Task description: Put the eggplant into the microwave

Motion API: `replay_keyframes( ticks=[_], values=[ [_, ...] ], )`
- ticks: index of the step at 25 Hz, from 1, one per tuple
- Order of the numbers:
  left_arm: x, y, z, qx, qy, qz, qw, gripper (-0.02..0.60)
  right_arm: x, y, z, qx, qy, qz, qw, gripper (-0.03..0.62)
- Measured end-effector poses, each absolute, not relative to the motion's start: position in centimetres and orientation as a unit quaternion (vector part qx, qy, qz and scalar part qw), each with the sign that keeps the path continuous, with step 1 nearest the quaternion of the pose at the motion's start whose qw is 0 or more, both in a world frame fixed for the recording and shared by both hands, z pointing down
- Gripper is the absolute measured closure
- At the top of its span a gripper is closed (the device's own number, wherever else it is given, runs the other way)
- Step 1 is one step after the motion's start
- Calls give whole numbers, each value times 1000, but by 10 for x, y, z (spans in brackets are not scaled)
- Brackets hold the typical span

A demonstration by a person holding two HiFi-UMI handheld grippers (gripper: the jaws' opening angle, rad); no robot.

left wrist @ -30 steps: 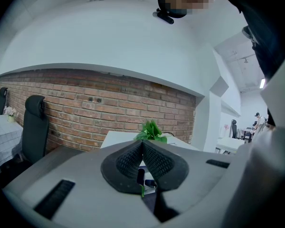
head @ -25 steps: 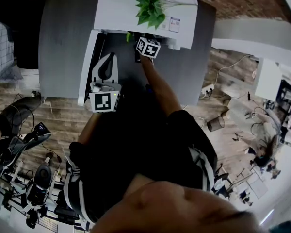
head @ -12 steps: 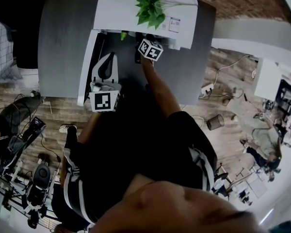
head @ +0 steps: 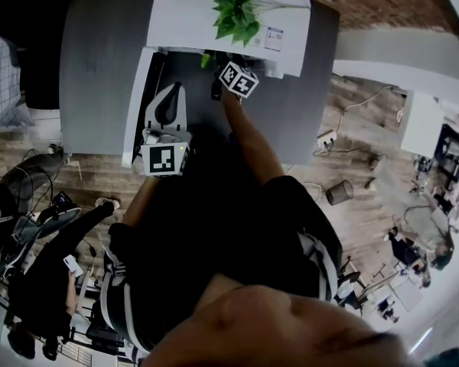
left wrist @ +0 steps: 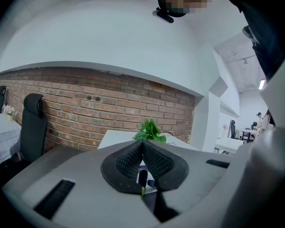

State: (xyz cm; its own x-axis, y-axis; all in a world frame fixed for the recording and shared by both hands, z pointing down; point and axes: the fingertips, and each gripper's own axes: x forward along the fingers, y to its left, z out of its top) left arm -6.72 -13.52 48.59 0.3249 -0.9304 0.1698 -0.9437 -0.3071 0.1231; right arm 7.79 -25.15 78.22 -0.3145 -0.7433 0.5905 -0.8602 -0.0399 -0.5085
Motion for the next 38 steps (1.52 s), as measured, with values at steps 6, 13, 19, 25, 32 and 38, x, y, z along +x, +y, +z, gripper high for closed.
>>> replay_keyframes(
  ticks=[6,13,19,25,32,38],
  values=[
    [-67,-134,486,807,-581,27,105,548,81,-247,780,582,-697,409,86,338],
    [-65,-133,484,808,-580,26,102,547,80,-241,767,578,-719,365,122,353],
    [-64,-133,482,809,-579,23,99,548,81,-228,758,581,-729,326,158,535],
    [-63,-132,482,809,-578,22,101,548,73,-214,765,566,-736,326,179,556],
    [-64,-135,483,810,-578,22,102,548,58,-208,775,546,-745,330,194,557],
    [-66,-137,485,808,-579,26,105,546,49,-211,783,537,-747,335,205,557]
  ],
)
